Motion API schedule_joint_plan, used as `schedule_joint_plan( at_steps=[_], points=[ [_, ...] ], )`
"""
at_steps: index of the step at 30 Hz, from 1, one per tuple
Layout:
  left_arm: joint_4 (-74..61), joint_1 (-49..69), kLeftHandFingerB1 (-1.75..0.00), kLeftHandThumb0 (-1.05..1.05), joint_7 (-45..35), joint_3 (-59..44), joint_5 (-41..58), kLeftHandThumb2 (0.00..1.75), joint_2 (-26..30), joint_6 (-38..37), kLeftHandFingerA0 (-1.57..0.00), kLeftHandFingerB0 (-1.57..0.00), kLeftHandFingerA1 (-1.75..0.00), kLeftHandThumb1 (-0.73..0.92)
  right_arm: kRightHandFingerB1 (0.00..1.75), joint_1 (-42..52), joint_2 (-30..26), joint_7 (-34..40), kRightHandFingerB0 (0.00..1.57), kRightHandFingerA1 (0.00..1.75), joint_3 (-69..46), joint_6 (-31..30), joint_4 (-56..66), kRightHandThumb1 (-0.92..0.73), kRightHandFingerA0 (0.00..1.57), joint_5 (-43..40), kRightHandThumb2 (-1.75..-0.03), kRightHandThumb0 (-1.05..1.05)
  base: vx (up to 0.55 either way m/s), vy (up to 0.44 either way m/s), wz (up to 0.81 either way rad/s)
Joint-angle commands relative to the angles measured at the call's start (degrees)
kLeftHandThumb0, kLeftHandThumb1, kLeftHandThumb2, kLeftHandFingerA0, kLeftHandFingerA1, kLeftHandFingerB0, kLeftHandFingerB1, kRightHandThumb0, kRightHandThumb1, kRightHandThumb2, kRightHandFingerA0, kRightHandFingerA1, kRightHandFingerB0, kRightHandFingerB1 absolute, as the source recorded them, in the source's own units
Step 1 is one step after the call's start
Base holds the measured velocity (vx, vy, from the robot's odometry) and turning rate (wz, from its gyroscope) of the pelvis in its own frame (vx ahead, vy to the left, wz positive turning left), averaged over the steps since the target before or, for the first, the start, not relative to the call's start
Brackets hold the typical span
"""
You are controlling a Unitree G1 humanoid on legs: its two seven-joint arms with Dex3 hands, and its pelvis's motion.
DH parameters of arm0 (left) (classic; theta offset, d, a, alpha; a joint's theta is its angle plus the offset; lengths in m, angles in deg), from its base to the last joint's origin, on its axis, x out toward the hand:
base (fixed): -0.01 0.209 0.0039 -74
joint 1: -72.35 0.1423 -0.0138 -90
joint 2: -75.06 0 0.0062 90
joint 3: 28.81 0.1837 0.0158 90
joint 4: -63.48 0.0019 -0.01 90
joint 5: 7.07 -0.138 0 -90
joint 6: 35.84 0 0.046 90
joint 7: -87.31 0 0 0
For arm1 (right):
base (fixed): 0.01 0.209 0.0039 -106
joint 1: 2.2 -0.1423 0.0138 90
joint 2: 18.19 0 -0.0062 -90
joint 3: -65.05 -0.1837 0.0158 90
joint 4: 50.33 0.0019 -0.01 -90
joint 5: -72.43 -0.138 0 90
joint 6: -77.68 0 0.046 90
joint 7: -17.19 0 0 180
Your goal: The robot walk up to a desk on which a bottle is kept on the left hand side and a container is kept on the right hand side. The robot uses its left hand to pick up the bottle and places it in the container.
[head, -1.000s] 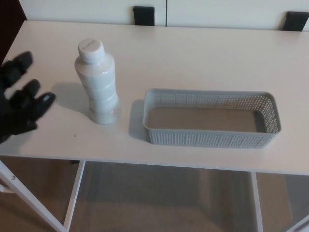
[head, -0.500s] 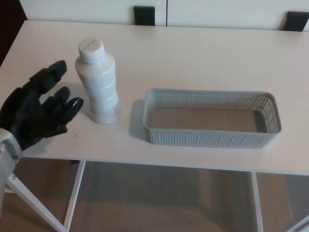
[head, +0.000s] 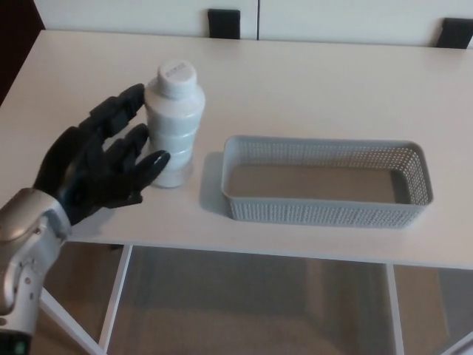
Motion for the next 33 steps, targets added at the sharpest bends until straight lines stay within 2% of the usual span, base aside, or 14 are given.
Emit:
schedule_joint_plan(
  at_steps=[1,7,8,13,15,16,17,20,21,23,25,33],
  points=[
    [-1.24,-1.59,-0.05,-0.68,2.53,0.65,-2.08,0.76,-0.93,1.76,0.00,0.00,-0.04,0.42,0.43,0.31,-0.69,-0.24,0.42,0.48,0.20,-0.06,1.96,-0.67,0.47,0.15,-0.60,-0.25,0.00,0.000,0.00],
    [0.59,-4.13,-0.06,-0.67,3.74,0.89,-3.43,0.76,-1.02,2.70,0.00,0.00,-0.09,0.42,0.43,0.23,-0.40,0.32,0.43,0.46,0.15,-1.00,2.82,-0.68,0.48,-0.06,-0.60,-0.26,0.00,0.000,0.00],
    [2.93,-4.87,-0.02,-0.62,4.08,0.86,-4.58,0.55,-0.45,2.23,0.00,0.00,-0.12,0.49,0.43,0.61,-0.04,0.36,0.44,0.46,0.27,-1.35,3.78,-0.68,0.49,-0.35,-0.60,-0.25,0.00,0.000,0.00],
    [5.69,-5.18,-0.03,-0.63,3.63,0.79,-5.76,0.54,0.42,1.28,0.00,0.00,-0.13,0.48,0.45,1.12,0.51,-0.35,0.45,0.47,0.12,-1.18,4.80,-0.69,0.47,-1.56,-0.60,-0.24,0.00,0.000,0.00],
    [6.36,-5.18,-0.04,-0.61,3.45,0.59,-5.86,0.56,0.60,1.09,0.00,0.00,-0.14,0.47,0.45,1.22,0.60,-0.43,0.44,0.46,0.09,-1.59,5.31,-0.69,0.46,-1.91,-0.60,-0.24,0.00,0.000,0.00],
    [7.15,-5.18,-0.03,-0.64,3.53,0.31,-6.19,0.69,1.01,0.95,0.00,0.00,-0.12,0.37,0.45,1.13,0.44,-0.58,0.44,0.46,0.05,-1.46,5.10,-0.69,0.47,-1.89,-0.60,-0.23,0.00,0.000,0.00],
    [7.78,-5.37,-0.04,-0.60,3.42,0.15,-6.31,0.55,1.22,0.73,0.00,0.00,-0.14,0.47,0.45,1.01,0.39,-0.56,0.45,0.46,0.03,-1.48,5.14,-0.69,0.48,-1.92,-0.60,-0.23,0.00,0.000,0.00],
    [9.31,-6.06,-0.04,-0.61,3.32,-0.04,-7.00,0.55,1.62,0.17,0.00,0.00,-0.15,0.47,0.44,0.42,0.15,-0.39,0.45,0.46,-0.01,-1.33,4.50,-0.69,0.48,-1.75,-0.61,-0.23,0.00,0.000,0.00],
    [11.24,-7.28,-0.03,-0.64,3.45,0.30,-8.11,0.69,2.17,-0.45,0.00,0.00,-0.12,0.39,0.44,-0.43,-0.09,-0.50,0.45,0.46,-0.20,-0.98,3.49,-0.69,0.48,-1.83,-0.60,-0.22,0.00,0.000,0.00],
    [14.03,-9.22,-0.05,-0.66,3.27,0.84,-9.57,0.76,3.16,-1.48,0.00,0.00,-0.10,0.41,0.45,-1.20,-0.11,-0.82,0.45,0.47,-0.36,-0.18,2.83,-0.69,0.47,-2.16,-0.60,-0.20,0.00,0.000,0.00],
    [16.64,-10.75,0.00,-0.69,3.17,1.16,-10.43,0.75,3.66,-2.82,0.00,0.00,-0.05,0.42,0.45,-1.52,-0.09,-0.97,0.45,0.46,-0.58,-0.27,3.02,-0.69,0.47,-2.54,-0.61,-0.20,0.00,0.000,0.00],
    [24.09,-16.01,0.00,-0.66,3.25,3.15,-13.35,0.74,3.77,-5.66,0.00,0.00,-0.07,0.41,0.44,-2.47,-0.15,0.45,0.48,0.46,-0.30,-2.07,4.53,-0.71,0.50,-1.49,-0.61,-0.20,0.00,0.000,0.00]
  ],
)
